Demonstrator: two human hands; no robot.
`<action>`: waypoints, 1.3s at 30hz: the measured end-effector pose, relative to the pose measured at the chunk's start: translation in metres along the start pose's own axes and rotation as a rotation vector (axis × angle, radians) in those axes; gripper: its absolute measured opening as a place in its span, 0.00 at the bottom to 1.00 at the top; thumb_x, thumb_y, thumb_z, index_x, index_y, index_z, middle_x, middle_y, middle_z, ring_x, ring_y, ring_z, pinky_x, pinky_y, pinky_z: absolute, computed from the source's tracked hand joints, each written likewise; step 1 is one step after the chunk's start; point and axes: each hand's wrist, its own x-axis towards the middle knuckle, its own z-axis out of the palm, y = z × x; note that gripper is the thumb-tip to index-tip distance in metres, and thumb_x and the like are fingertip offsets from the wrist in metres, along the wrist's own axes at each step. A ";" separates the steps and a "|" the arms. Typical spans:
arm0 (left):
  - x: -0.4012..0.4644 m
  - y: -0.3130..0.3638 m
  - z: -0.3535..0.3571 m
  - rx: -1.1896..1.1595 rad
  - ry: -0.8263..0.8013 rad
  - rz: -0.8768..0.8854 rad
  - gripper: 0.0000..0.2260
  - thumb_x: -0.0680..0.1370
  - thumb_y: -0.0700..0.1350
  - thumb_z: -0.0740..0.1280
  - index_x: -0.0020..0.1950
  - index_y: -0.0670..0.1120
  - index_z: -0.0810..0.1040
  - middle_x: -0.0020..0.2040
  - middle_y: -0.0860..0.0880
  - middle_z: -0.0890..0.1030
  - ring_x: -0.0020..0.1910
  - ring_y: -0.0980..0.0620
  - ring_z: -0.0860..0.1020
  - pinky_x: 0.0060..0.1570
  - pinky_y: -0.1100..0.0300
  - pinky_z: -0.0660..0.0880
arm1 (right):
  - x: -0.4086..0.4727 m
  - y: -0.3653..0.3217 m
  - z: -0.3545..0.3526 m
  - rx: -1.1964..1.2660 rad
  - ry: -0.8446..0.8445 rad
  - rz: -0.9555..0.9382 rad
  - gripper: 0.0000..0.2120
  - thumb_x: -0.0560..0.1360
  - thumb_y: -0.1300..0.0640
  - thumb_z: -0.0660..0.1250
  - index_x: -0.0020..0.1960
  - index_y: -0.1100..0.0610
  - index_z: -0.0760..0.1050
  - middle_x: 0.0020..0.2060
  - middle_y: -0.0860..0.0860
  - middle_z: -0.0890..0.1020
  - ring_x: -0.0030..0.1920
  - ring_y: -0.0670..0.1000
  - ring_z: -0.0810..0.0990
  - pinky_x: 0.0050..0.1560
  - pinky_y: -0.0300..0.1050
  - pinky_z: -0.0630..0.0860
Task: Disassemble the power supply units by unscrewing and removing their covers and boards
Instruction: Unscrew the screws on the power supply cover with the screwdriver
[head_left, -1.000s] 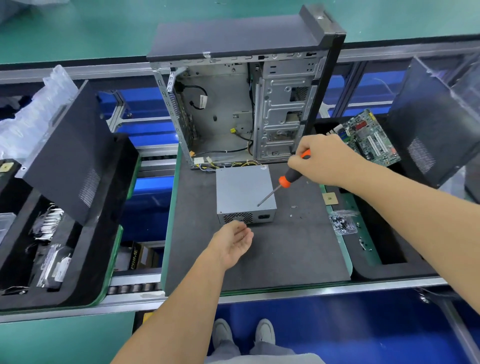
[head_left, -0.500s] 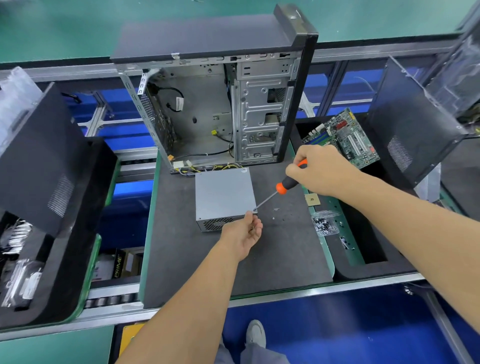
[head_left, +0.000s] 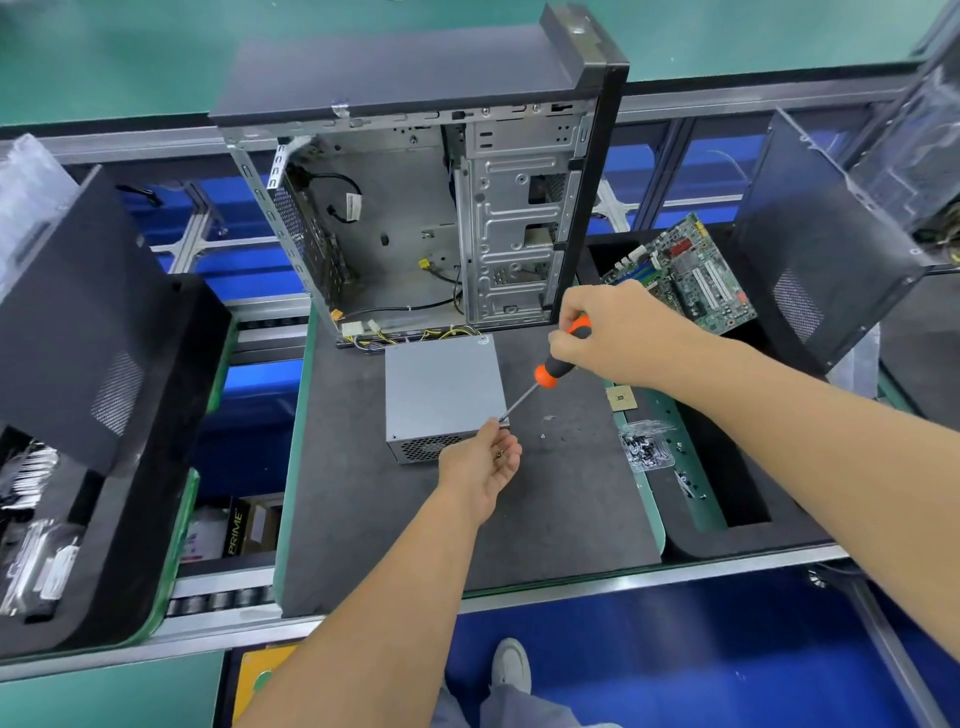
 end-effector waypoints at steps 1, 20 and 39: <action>0.000 0.000 0.001 0.004 0.006 -0.001 0.10 0.81 0.44 0.70 0.46 0.36 0.80 0.38 0.43 0.82 0.34 0.50 0.80 0.32 0.62 0.80 | 0.000 -0.002 -0.001 -0.013 -0.005 -0.037 0.08 0.76 0.47 0.67 0.43 0.51 0.72 0.34 0.50 0.75 0.31 0.46 0.69 0.30 0.42 0.65; -0.005 0.006 0.007 0.029 0.007 -0.061 0.12 0.82 0.46 0.66 0.46 0.38 0.80 0.38 0.44 0.81 0.35 0.51 0.80 0.31 0.62 0.80 | 0.013 -0.026 -0.003 -0.193 -0.061 -0.182 0.17 0.76 0.37 0.64 0.47 0.51 0.71 0.36 0.49 0.71 0.40 0.56 0.77 0.34 0.46 0.69; -0.014 0.021 0.018 -0.341 -0.031 -0.297 0.06 0.82 0.38 0.65 0.54 0.35 0.78 0.43 0.43 0.79 0.35 0.51 0.78 0.23 0.62 0.77 | 0.009 -0.050 0.002 -0.337 -0.072 -0.280 0.18 0.77 0.42 0.65 0.50 0.57 0.71 0.37 0.52 0.70 0.43 0.60 0.75 0.36 0.47 0.65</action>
